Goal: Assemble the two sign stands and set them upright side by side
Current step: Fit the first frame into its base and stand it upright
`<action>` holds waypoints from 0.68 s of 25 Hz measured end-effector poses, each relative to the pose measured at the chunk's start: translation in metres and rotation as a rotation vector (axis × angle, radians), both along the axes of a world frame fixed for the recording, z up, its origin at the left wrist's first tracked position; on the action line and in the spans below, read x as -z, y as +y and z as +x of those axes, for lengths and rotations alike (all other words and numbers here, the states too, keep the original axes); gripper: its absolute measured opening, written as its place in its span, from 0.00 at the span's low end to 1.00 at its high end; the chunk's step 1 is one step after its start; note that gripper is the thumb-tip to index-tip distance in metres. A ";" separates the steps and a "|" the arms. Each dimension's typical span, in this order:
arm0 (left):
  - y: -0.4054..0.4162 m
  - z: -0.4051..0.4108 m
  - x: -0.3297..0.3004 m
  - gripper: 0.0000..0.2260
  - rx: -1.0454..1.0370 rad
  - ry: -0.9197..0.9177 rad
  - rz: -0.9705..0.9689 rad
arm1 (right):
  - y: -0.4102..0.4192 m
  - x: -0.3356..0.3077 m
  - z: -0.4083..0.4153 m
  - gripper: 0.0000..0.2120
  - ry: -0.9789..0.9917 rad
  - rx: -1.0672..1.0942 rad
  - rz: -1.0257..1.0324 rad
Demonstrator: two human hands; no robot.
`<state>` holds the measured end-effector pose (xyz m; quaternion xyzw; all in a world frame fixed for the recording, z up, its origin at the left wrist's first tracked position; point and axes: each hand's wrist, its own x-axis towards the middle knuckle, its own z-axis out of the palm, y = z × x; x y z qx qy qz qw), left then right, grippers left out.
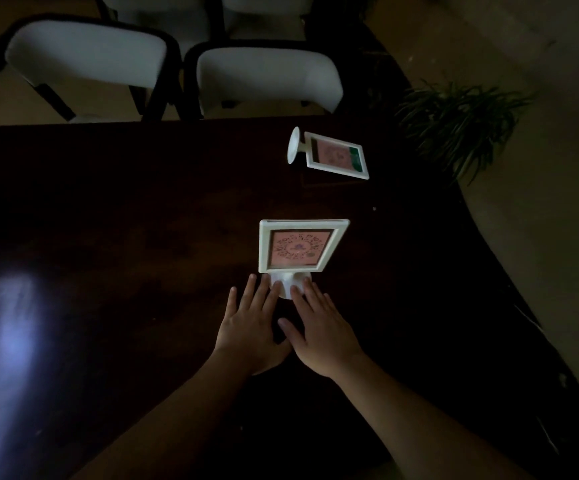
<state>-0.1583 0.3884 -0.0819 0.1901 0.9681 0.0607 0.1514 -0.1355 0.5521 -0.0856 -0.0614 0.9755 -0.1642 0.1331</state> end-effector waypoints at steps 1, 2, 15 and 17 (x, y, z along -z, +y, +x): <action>0.010 -0.004 0.001 0.44 0.010 0.002 -0.001 | 0.010 -0.001 -0.002 0.38 0.001 0.008 -0.002; 0.018 -0.007 0.002 0.44 0.020 0.005 0.001 | 0.018 -0.002 -0.004 0.38 0.005 0.013 -0.001; 0.117 -0.044 0.015 0.42 0.114 0.030 0.042 | 0.107 0.000 -0.028 0.41 0.014 0.125 0.050; 0.130 -0.047 0.017 0.42 0.128 0.032 0.055 | 0.119 0.002 -0.031 0.40 0.013 0.147 0.067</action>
